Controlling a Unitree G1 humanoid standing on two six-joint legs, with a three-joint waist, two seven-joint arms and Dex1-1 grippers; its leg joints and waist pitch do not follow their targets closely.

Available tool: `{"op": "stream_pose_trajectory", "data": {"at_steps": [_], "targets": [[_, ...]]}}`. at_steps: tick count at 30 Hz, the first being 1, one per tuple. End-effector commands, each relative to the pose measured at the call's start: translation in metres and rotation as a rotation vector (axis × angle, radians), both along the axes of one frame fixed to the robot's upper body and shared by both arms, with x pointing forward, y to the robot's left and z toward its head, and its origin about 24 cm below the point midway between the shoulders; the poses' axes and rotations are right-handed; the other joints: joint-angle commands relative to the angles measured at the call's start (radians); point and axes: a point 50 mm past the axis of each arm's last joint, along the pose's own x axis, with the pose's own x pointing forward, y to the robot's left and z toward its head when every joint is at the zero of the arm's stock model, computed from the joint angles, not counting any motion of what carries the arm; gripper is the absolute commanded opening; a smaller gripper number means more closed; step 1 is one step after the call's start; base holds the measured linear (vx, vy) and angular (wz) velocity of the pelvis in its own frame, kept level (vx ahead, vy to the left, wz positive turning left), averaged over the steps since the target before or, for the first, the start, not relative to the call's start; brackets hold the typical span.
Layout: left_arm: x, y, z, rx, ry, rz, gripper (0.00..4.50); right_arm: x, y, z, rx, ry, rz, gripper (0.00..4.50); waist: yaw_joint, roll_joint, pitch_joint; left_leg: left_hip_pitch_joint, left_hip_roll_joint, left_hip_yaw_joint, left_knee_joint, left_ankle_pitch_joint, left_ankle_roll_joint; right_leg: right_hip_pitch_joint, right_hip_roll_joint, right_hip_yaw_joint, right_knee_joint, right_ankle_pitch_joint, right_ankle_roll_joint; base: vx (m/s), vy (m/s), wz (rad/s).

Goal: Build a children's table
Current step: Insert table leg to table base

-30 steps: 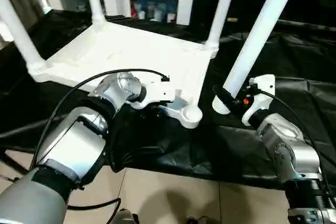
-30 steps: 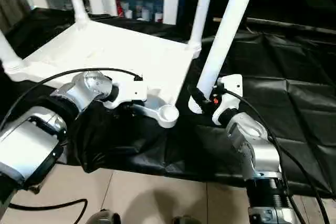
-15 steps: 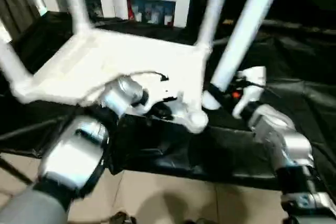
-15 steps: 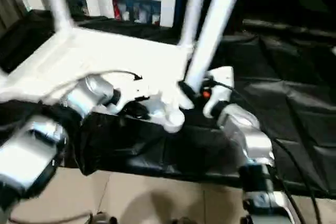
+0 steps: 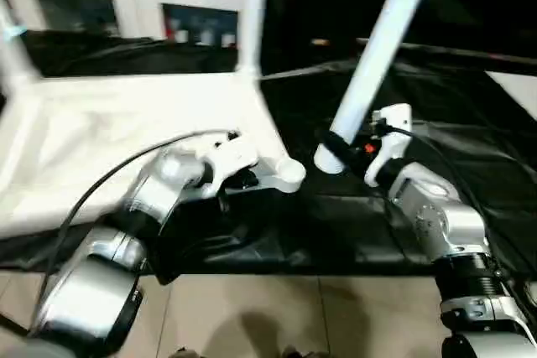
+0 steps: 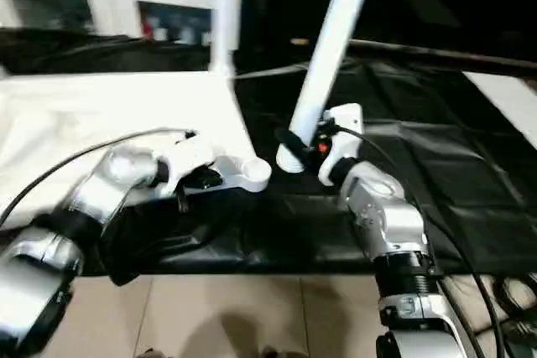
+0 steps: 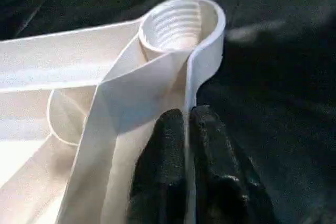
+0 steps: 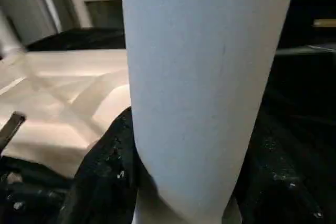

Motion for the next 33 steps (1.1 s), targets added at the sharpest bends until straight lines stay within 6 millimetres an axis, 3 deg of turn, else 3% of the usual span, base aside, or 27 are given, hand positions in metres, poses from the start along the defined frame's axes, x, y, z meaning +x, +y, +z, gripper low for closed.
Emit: {"op": "stream_pose_trajectory", "data": {"at_steps": [1, 3, 6, 8, 9, 11, 12, 13, 14, 15, 16, 17, 18, 19, 21, 22, 23, 24, 25, 26, 27, 28, 29, 30, 31, 32, 33], "targets": [[0.002, -0.005, 0.008, -0.063, -0.038, 0.013, 0.7, -0.001, -0.006, 0.006, 0.024, -0.027, -0.038, 1.93, -0.004, 0.015, -0.047, 0.044, 0.034, -0.02, -0.102, -0.757, -0.073, 0.015, -0.064, 0.024, -0.073, -0.49, -0.104, 0.0, 0.0, 0.0], [0.005, -0.004, 0.016, -0.074, -0.099, 0.015, 1.05, -0.004, -0.006, 0.003, 0.038, -0.021, -0.056, 1.93, 0.001, 0.013, -0.048, 0.045, 0.023, -0.014, -0.082, -0.671, -0.057, 0.013, -0.082, 0.02, -0.096, -0.587, -0.08, 0.0, 0.0, 0.0], [0.013, 0.005, 0.023, 0.013, -0.216, 0.043, 1.06, -0.009, -0.005, 0.001, 0.046, -0.017, -0.075, 1.93, 0.002, 0.019, -0.047, 0.033, 0.023, -0.017, -0.082, -0.612, -0.048, 0.023, -0.081, 0.007, -0.1, -0.605, -0.049, 0.0, 0.0, 0.0], [0.02, 0.015, 0.029, 0.108, -0.316, 0.087, 1.17, -0.011, -0.005, 0.0, 0.039, -0.021, -0.09, 1.93, -0.002, 0.037, -0.051, 0.026, 0.025, -0.024, -0.09, -0.617, -0.058, 0.03, -0.074, 0.009, -0.086, -0.547, -0.044, 0.0, 0.0, 0.0], [0.021, 0.015, 0.03, 0.107, -0.326, 0.093, 1.38, -0.012, -0.005, 0.0, 0.038, -0.023, -0.092, 1.93, -0.004, 0.03, -0.052, 0.022, 0.027, -0.022, -0.091, -0.596, -0.053, 0.03, -0.075, 0.017, -0.079, -0.511, -0.059, 0.0, 0.0, 0.0], [0.028, 0.018, 0.055, -0.027, -0.433, 0.226, 1.54, -0.016, -0.008, 0.002, 0.041, -0.034, -0.12, 1.93, 0.002, 0.044, -0.052, 0.025, 0.027, -0.014, -0.092, -0.559, -0.051, 0.022, -0.076, 0.031, -0.071, -0.435, -0.108, 0.0, 0.0, 0.0], [0.029, 0.017, 0.064, -0.131, -0.451, 0.288, 1.55, -0.018, -0.01, 0.002, 0.039, -0.031, -0.141, 1.93, 0.002, 0.037, -0.054, 0.019, 0.026, -0.01, -0.091, -0.53, -0.046, 0.025, -0.075, 0.036, -0.065, -0.405, -0.124, 0.0, 0.0, 0.0], [0.028, 0.017, 0.078, -0.317, -0.486, 0.423, 1.56, -0.022, -0.015, 0.0, 0.026, -0.019, -0.189, 1.93, 0.016, 0.046, -0.057, 0.014, 0.031, 0.0, -0.091, -0.454, -0.039, 0.027, -0.076, 0.047, -0.048, -0.314, -0.182, 0.051, -0.008, 0.01], [0.027, 0.018, 0.082, -0.386, -0.494, 0.483, 1.58, -0.024, -0.017, 0.0, 0.019, -0.013, -0.211, 1.93, 0.025, 0.039, -0.058, 0.014, 0.03, 0.009, -0.087, -0.415, -0.027, 0.023, -0.071, 0.051, -0.045, -0.273, -0.206, 0.051, -0.008, 0.01], [0.026, 0.019, 0.082, -0.407, -0.487, 0.507, 1.58, -0.024, -0.018, -0.001, 0.016, -0.01, -0.222, 1.93, 0.031, 0.037, -0.061, 0.017, 0.026, 0.013, -0.085, -0.408, -0.017, 0.019, -0.068, 0.05, -0.044, -0.284, -0.203, 0.064, -0.013, 0.05], [0.023, 0.022, 0.081, -0.5, -0.443, 0.619, 1.58, -0.027, -0.022, -0.002, 0.005, 0.005, -0.275, 1.93, 0.034, 0.042, -0.062, 0.021, 0.028, 0.016, -0.084, -0.403, -0.021, 0.017, -0.066, 0.054, -0.038, -0.278, -0.208, 0.073, -0.024, 0.02], [0.023, 0.022, 0.081, -0.501, -0.442, 0.62, 1.58, -0.027, -0.022, -0.002, 0.005, 0.006, -0.275, 1.93, 0.035, 0.024, -0.065, 0.006, 0.013, 0.025, -0.076, -0.349, 0.003, 0.02, -0.056, 0.06, -0.035, -0.295, -0.183, 0.073, -0.024, 0.02], [0.02, 0.023, 0.079, -0.521, -0.441, 0.654, 1.58, -0.028, -0.023, -0.002, -0.008, 0.016, -0.292, 1.93, 0.035, 0.024, -0.065, 0.006, 0.013, 0.025, -0.076, -0.349, 0.003, 0.02, -0.056, 0.06, -0.035, -0.295, -0.183, 0.069, -0.041, 0.04], [0.009, 0.026, 0.075, -0.571, -0.47, 0.726, 1.58, -0.033, -0.026, -0.003, -0.061, 0.033, -0.32, 1.93, 0.04, 0.027, -0.069, 0.003, 0.019, 0.03, -0.072, -0.278, 0.02, 0.018, -0.053, 0.072, -0.025, -0.24, -0.191, 0.074, -0.051, 0.06], [-0.012, 0.032, 0.063, -0.598, -0.512, 0.838, 1.58, -0.04, -0.027, 0.001, -0.175, 0.003, -0.334, 1.93, 0.041, 0.021, -0.068, -0.015, 0.019, 0.033, -0.067, -0.205, 0.042, 0.023, -0.047, 0.074, -0.016, -0.199, -0.186, 0.079, -0.048, 0.03], [-0.017, 0.031, 0.059, -0.609, -0.505, 0.84, 1.58, -0.04, -0.026, 0.003, -0.227, -0.03, -0.343, 1.93, 0.04, 0.023, -0.071, -0.013, 0.016, 0.037, -0.063, -0.187, 0.049, 0.023, -0.047, 0.074, -0.017, -0.199, -0.179, 0.076, -0.037, 0.0], [-0.023, 0.028, 0.055, -0.616, -0.504, 0.832, 1.58, -0.041, -0.024, 0.005, -0.268, -0.061, -0.329, 1.93, 0.045, 0.033, -0.082, -0.011, 0.016, 0.036, -0.059, -0.13, 0.056, 0.024, -0.046, 0.076, -0.011, -0.16, -0.176, 0.076, -0.037, 0.0], [-0.023, 0.028, 0.055, -0.616, -0.504, 0.832, 1.58, -0.041, -0.024, 0.005, -0.268, -0.061, -0.329, 1.93, 0.047, 0.037, -0.088, -0.011, 0.02, 0.031, -0.055, -0.088, 0.06, 0.026, -0.047, 0.077, -0.001, -0.109, -0.181, 0.078, -0.026, -0.01], [-0.032, 0.02, 0.048, -0.596, -0.48, 0.799, 1.58, -0.043, -0.021, 0.005, -0.285, -0.084, -0.302, 1.93, 0.047, 0.02, -0.087, -0.014, 0.02, 0.034, -0.052, -0.056, 0.085, 0.03, -0.038, 0.078, 0.014, -0.008, -0.204, 0.064, -0.033, -0.02], [-0.035, 0.016, 0.045, -0.57, -0.475, 0.788, 1.58, -0.043, -0.02, 0.003, -0.289, -0.085, -0.29, 1.93, 0.049, 0.019, -0.083, -0.009, 0.02, 0.039, -0.058, -0.126, 0.084, 0.032, -0.037, 0.076, 0.008, -0.069, -0.206, 0.064, -0.033, -0.02], [-0.037, 0.012, 0.044, -0.564, -0.454, 0.795, 1.58, -0.042, -0.02, 0.0, -0.289, -0.077, -0.294, 1.93, 0.045, 0.015, -0.068, 0.004, 0.024, 0.044, -0.069, -0.276, 0.072, 0.032, -0.037, 0.071, -0.012, -0.26, -0.189, 0.0, 0.0, 0.0], [-0.039, 0.01, 0.043, -0.565, -0.437, 0.804, 1.58, -0.041, -0.021, -0.001, -0.286, -0.071, -0.3, 1.93, 0.046, 0.019, -0.06, 0.015, 0.023, 0.045, -0.073, -0.347, 0.065, 0.03, -0.035, 0.065, -0.023, -0.377, -0.171, 0.0, 0.0, 0.0], [-0.042, 0.008, 0.042, -0.555, -0.434, 0.813, 1.58, -0.041, -0.021, -0.002, -0.278, -0.065, -0.305, 1.93, 0.046, 0.016, -0.045, -0.05, 0.0, 0.013, -0.082, -0.401, 0.103, 0.081, -0.066, 0.015, -0.048, -0.624, -0.041, 0.0, 0.0, 0.0], [-0.044, 0.007, 0.042, -0.545, -0.432, 0.818, 1.58, -0.041, -0.02, -0.001, -0.274, -0.062, -0.305, 1.93, 0.048, 0.021, -0.037, 0.003, -0.009, 0.011, -0.057, -0.484, 0.094, 0.061, -0.084, -0.012, -0.088, -0.797, 0.005, 0.005, -0.008, 0.4], [-0.048, 0.004, 0.04, -0.544, -0.415, 0.823, 1.58, -0.04, -0.018, 0.0, -0.276, -0.064, -0.3, 1.93, 0.042, 0.029, -0.035, -0.015, -0.015, 0.008, -0.042, -0.475, 0.087, 0.097, -0.094, -0.033, -0.102, -0.865, 0.024, 0.047, 0.005, 0.53], [-0.049, 0.004, 0.039, -0.544, -0.41, 0.824, 1.58, -0.04, -0.017, 0.0, -0.275, -0.067, -0.296, 1.93, 0.033, 0.035, -0.026, -0.022, -0.009, 0.001, -0.044, -0.488, 0.082, 0.115, -0.095, -0.049, -0.105, -0.885, 0.033, 0.047, 0.005, 0.53], [-0.049, 0.003, 0.038, -0.537, -0.407, 0.823, 1.58, -0.039, -0.016, 0.001, -0.271, -0.069, -0.294, 1.93, 0.025, 0.033, -0.024, -0.022, -0.01, -0.005, -0.046, -0.51, 0.077, 0.12, -0.089, -0.057, -0.101, -0.877, 0.03, 0.06, 0.022, 0.51]]}}
